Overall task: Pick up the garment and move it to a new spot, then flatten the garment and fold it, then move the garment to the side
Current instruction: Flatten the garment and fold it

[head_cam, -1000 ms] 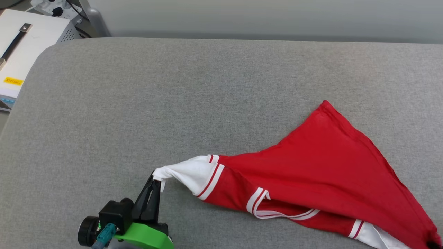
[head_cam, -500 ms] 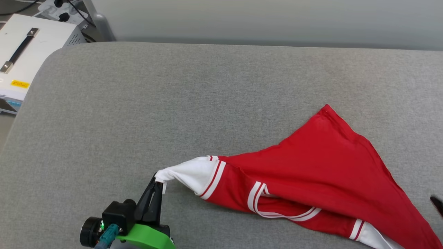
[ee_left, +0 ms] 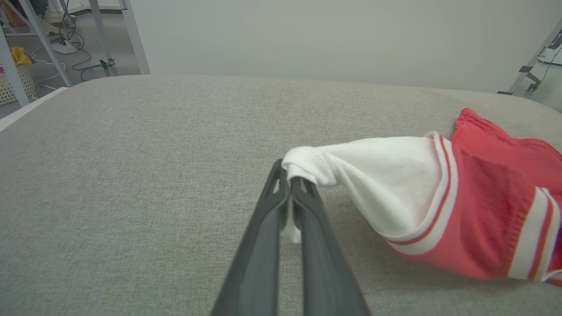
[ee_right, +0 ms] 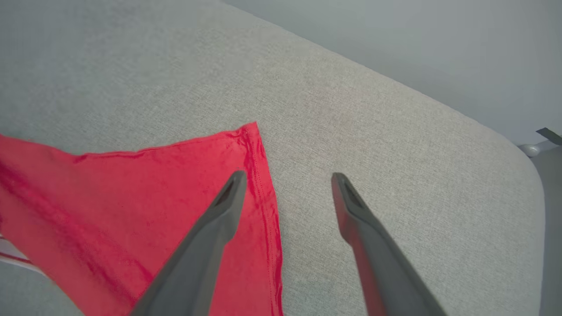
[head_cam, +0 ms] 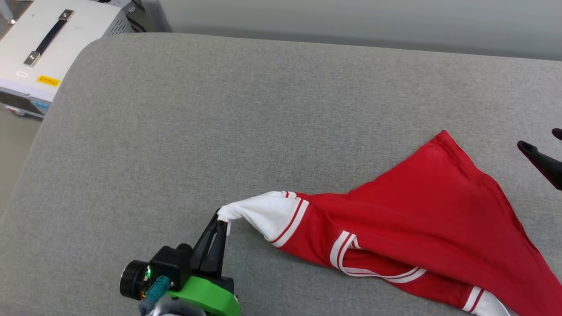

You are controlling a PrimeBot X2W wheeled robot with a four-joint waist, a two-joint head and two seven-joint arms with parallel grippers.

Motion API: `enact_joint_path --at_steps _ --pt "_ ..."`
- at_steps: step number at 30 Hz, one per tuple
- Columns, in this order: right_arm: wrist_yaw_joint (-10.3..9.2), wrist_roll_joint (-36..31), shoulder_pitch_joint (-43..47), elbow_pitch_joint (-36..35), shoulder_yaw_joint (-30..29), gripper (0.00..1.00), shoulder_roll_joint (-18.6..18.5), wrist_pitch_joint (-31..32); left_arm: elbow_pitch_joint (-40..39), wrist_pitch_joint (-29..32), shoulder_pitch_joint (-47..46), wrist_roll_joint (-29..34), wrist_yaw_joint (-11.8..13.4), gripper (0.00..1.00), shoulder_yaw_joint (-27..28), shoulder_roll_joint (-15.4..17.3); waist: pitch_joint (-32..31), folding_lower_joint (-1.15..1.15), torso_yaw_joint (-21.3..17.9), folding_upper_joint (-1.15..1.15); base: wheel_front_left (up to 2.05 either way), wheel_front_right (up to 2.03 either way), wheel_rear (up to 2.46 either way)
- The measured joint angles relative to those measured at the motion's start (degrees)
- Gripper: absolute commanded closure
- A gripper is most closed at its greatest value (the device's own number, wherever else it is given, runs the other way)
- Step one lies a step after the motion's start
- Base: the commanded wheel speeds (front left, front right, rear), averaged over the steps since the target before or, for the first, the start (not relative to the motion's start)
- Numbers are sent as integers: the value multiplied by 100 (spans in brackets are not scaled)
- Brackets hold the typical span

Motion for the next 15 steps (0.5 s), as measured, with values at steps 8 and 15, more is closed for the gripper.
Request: enact_joint_path --at_steps 8,15 --pt "0 25 -1620 1149 1479 0 -76 1157 -65 0 -349 49 -44 100 -247 -79 324 0 306 0 0 0 0" --pt "0 -44 -2482 2117 2398 0 107 1214 -160 0 -548 52 -49 100 -374 -164 682 0 550 0 0 0 0"
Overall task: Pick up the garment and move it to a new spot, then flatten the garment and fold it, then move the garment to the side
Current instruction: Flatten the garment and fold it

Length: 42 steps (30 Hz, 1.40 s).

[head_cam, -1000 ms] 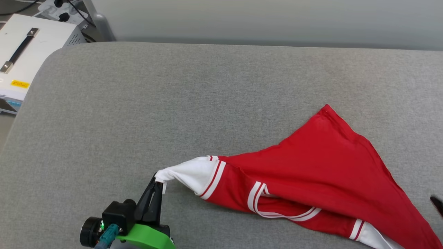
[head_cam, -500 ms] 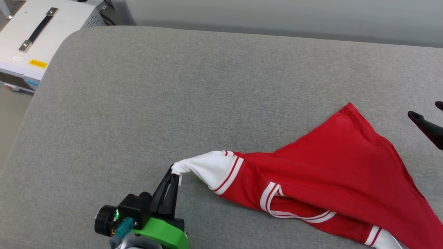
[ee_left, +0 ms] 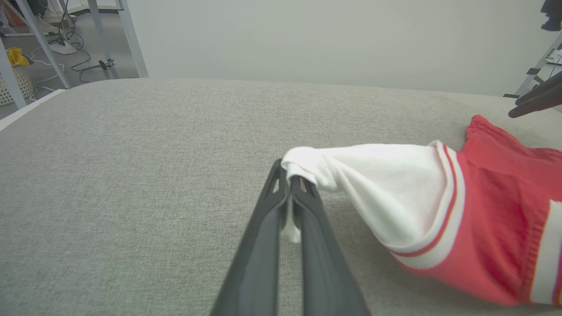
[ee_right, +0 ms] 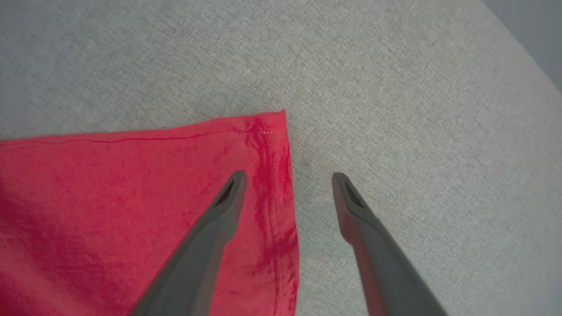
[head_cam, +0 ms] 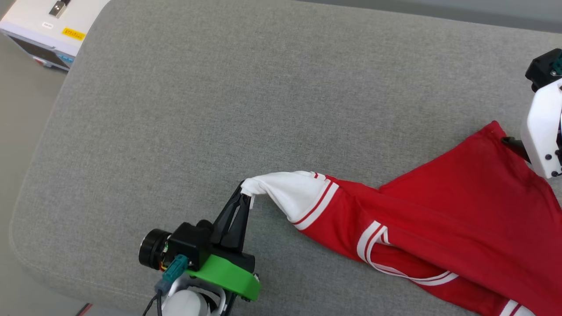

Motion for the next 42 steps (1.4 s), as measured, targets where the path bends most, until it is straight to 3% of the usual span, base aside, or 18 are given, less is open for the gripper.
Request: enact_joint_path --at_steps 4,5,10,11,12,13,17,23,30,36,42 --pt "0 -15 -186 612 403 0 122 -200 -16 0 -108 0 -2 100 -66 -37 197 0 123 0 0 0 0" --pt "0 -15 -247 979 726 0 134 -347 -15 0 -174 1 -2 100 -108 -48 325 0 199 0 0 0 0" --pt "1 93 -437 1221 1184 0 29 -430 1 0 -229 1 -20 100 -155 -65 440 0 283 0 0 0 0" --pt "1 131 -483 1250 1260 32 21 -453 11 0 -230 3 -20 100 -156 -65 443 0 281 0 0 0 0" --pt "1 182 -517 1280 1317 93 19 -506 20 0 -230 10 -20 100 -153 -66 440 0 271 0 0 0 0" --pt "1 256 -538 1312 1367 100 20 -565 27 0 -230 15 -20 100 -148 -67 434 0 259 0 0 0 0" --pt "1 523 -628 1473 1537 100 96 -983 78 0 -227 37 -21 100 -122 -73 354 0 196 0 0 0 0" --pt "0 828 -633 1603 1535 100 288 -2354 67 0 -224 122 -43 100 -78 -14 33 0 62 0 0 0 0" --pt "0 873 -634 1291 1418 100 158 -3485 -41 0 -317 221 -44 100 -82 283 -433 0 -153 0 0 0 0" --pt "0 877 -698 1020 1157 100 19 -4077 -119 0 -1081 277 -44 100 -166 591 -802 0 -424 0 0 0 0" --pt "0 657 -1078 759 682 100 25 -4340 -94 158 -2547 156 -45 100 -583 1085 -1045 0 -772 0 0 0 0"
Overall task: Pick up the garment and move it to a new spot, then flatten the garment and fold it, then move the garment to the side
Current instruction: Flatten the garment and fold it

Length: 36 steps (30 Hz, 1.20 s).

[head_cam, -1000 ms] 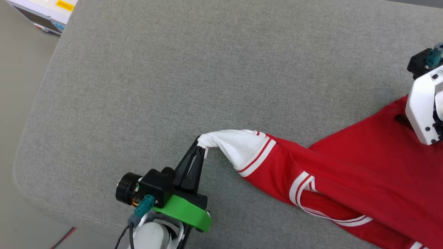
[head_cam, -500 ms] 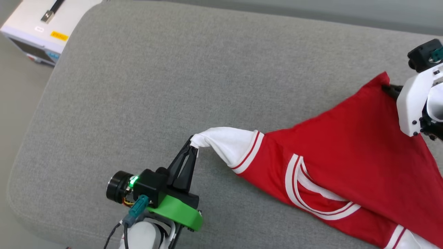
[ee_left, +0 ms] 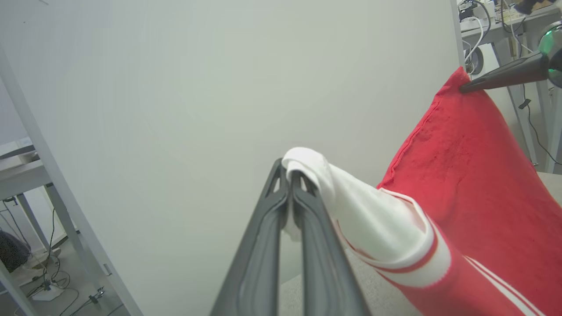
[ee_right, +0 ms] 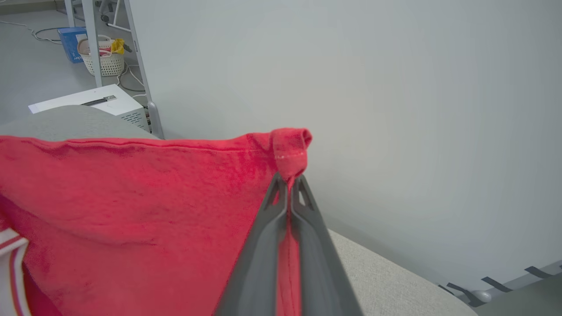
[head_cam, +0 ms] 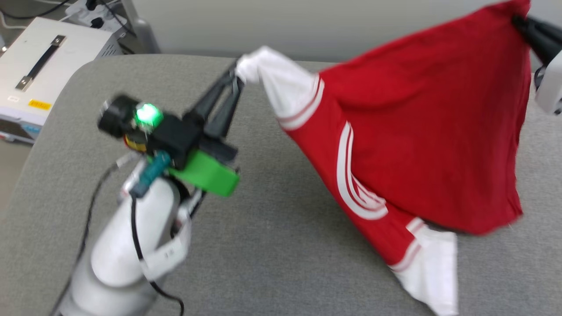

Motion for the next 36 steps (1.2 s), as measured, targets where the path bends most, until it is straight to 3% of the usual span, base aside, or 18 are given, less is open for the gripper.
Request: enact_joint_path --at_steps 10,21,29,36 --pt "0 -472 -787 -125 -870 100 31 30 457 258 -2491 -719 -1 100 -601 506 -42 0 -369 0 0 0 0" --pt "0 -970 -1735 354 -1315 100 368 286 1573 356 -4547 -1438 -1 100 -1589 719 483 0 -472 0 0 0 0" --pt "0 -1561 -3304 1131 -1492 100 701 177 2631 303 -6516 -1879 -1 100 -2015 890 1273 1 -564 0 0 0 0" --pt "0 -2254 -4879 1853 -1686 100 1006 -445 3477 42 -8044 -1920 -1 100 -2175 814 2022 1 -666 0 0 0 0"
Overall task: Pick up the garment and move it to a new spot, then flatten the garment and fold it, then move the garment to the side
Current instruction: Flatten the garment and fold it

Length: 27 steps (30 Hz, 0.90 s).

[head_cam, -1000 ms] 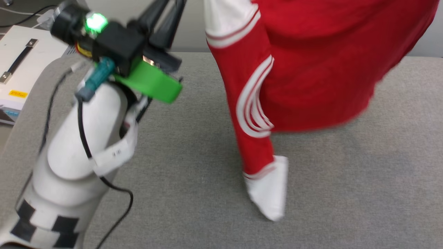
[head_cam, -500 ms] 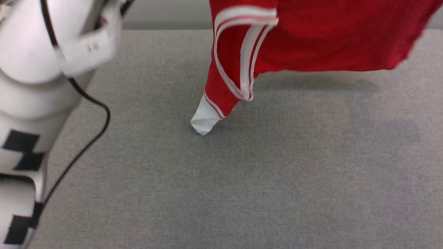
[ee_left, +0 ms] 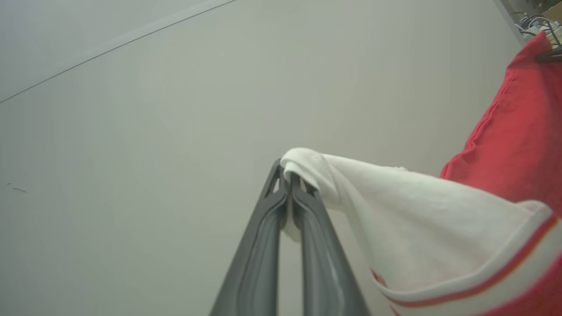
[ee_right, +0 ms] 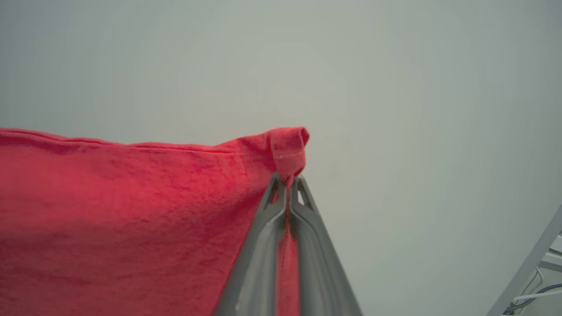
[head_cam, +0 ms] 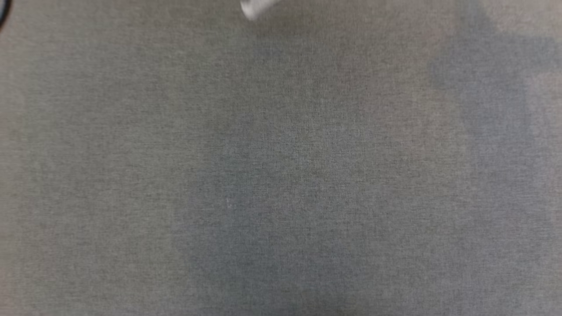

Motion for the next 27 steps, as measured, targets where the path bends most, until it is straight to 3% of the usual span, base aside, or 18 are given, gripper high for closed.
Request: enact_joint_path --at_steps 7,14,20,27 --pt "0 -332 -834 686 12 100 408 -573 555 -153 -790 13 0 100 -189 -181 471 0 -122 0 0 0 0" --pt "0 -321 -931 1187 245 100 597 -918 809 -200 -784 -192 -1 100 -422 -60 742 0 -201 0 0 0 0" --pt "0 -51 -249 1441 510 100 879 -1317 600 -200 87 -315 0 100 -269 313 859 0 -211 0 0 0 0" --pt "0 435 870 1479 927 100 1084 -1669 -81 -200 1769 -313 0 100 283 603 614 0 -169 0 0 0 0"
